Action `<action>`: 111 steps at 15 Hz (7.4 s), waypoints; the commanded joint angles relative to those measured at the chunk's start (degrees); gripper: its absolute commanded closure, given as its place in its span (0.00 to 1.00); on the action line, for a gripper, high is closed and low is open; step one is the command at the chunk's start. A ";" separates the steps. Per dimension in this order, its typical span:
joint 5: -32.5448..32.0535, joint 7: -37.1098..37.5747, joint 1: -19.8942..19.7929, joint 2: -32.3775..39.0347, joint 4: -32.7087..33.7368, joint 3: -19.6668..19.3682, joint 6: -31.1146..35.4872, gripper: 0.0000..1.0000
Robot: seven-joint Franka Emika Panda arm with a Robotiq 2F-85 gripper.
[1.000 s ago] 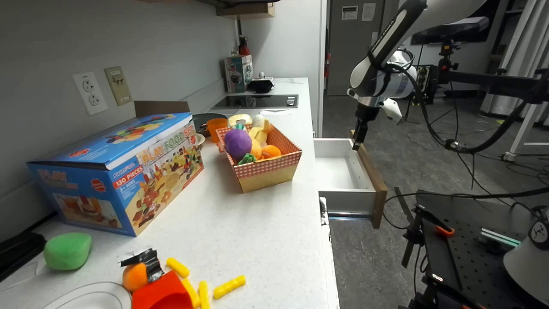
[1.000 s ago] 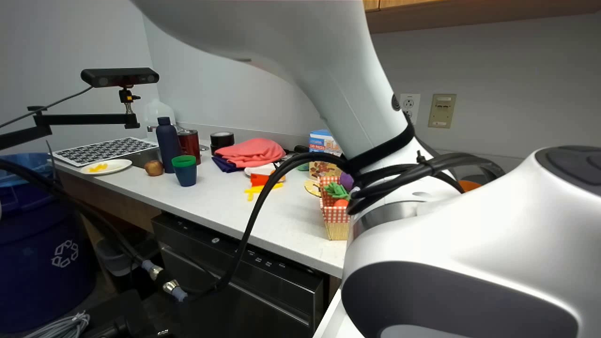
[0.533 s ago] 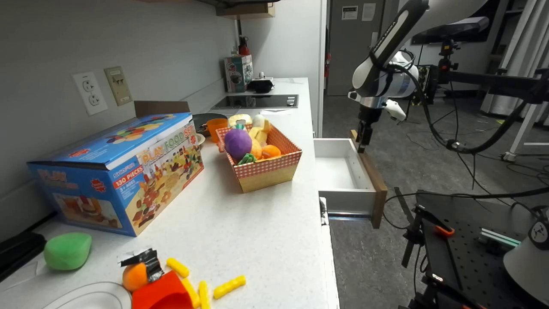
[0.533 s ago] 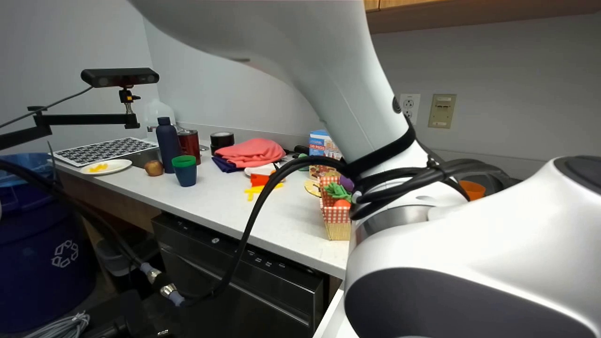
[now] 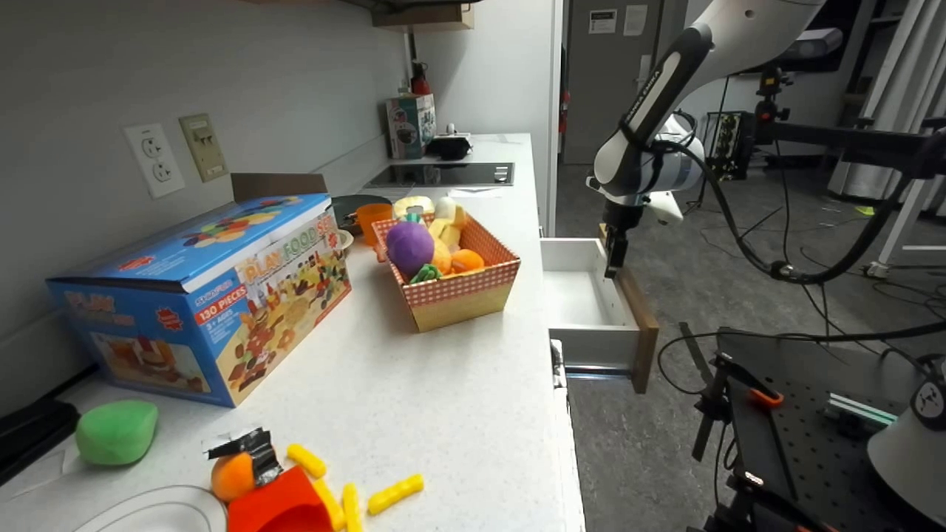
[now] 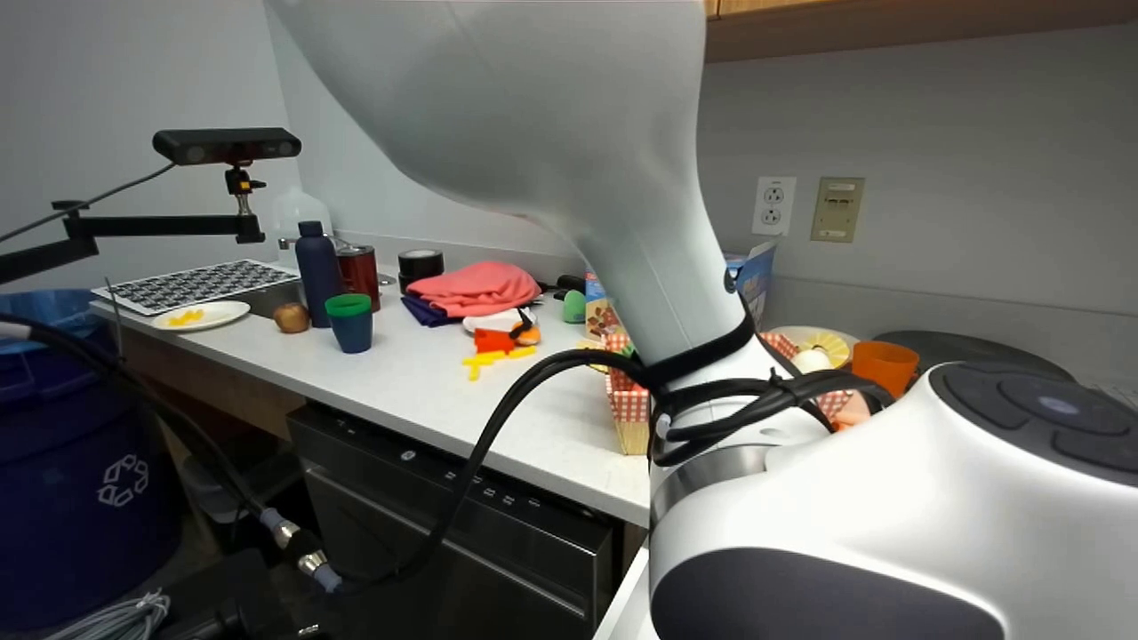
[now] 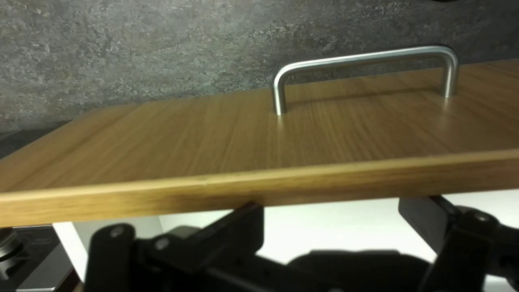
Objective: Open the top drawer of the bottom cabinet.
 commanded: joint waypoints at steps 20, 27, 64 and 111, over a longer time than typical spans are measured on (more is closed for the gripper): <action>-16.69 45.26 33.64 -4.82 -3.96 -0.66 -5.82 0.00; -19.42 49.18 34.30 -8.68 -7.41 2.85 -14.37 0.00; -35.65 59.60 22.15 -9.94 -7.51 -5.92 -11.67 0.00; -48.96 62.68 16.06 -33.99 -23.23 -10.39 -3.00 0.00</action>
